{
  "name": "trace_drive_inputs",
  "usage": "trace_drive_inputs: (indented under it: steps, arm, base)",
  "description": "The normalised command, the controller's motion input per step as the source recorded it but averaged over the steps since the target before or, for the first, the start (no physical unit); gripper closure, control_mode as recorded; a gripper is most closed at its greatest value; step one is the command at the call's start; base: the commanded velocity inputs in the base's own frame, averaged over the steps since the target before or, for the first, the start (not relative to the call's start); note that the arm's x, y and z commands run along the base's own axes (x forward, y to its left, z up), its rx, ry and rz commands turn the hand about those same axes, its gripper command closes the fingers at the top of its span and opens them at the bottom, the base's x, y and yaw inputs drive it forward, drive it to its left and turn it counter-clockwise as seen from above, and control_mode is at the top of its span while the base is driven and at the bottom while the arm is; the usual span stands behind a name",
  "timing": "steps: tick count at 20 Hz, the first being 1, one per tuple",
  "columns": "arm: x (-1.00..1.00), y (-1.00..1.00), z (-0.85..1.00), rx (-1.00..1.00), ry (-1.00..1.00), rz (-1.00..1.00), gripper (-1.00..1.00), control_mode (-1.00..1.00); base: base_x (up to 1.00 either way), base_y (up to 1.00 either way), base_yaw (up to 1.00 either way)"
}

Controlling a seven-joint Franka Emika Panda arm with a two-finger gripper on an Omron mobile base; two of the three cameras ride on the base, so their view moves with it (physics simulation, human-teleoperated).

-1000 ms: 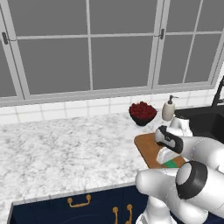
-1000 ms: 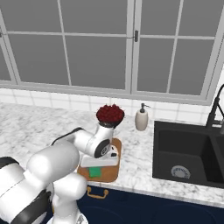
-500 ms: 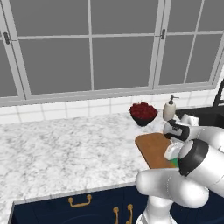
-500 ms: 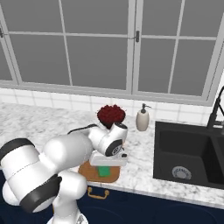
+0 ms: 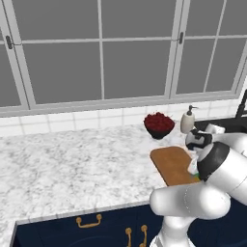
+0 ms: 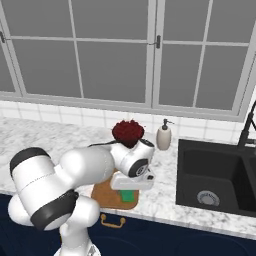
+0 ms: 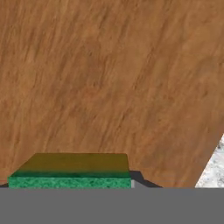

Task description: Pick up the sponge from the counter and clean the cutting board by briefly scrubbing or pressing down on the cutting board. Once finished, release the sponge.

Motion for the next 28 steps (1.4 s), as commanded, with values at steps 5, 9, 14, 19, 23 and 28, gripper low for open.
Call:
trace_drive_inputs:
  steps: [5,9,14,19,23,28]
  arm:
    - [0.00,-0.58,-0.22,-0.14,-0.11,0.02,1.00,-1.00]
    - [0.18,0.28,-0.03,-0.11,-0.10,0.05,1.00,-1.00]
    - [0.00,1.00,0.31,-0.04,-0.13,0.13,1.00,-1.00]
    - [0.15,1.00,0.57,0.00,0.00,0.23,1.00,-1.00]
    - [0.66,1.00,0.23,0.00,0.11,0.34,1.00,-1.00]
    - [0.63,1.00,0.18,0.00,0.09,0.33,1.00,-1.00]
  base:
    - [0.00,0.00,0.00]
    - [0.00,0.00,0.00]
    - [0.00,0.00,0.00]
    - [0.00,0.00,0.00]
    - [0.00,0.00,0.00]
    - [0.00,0.00,0.00]
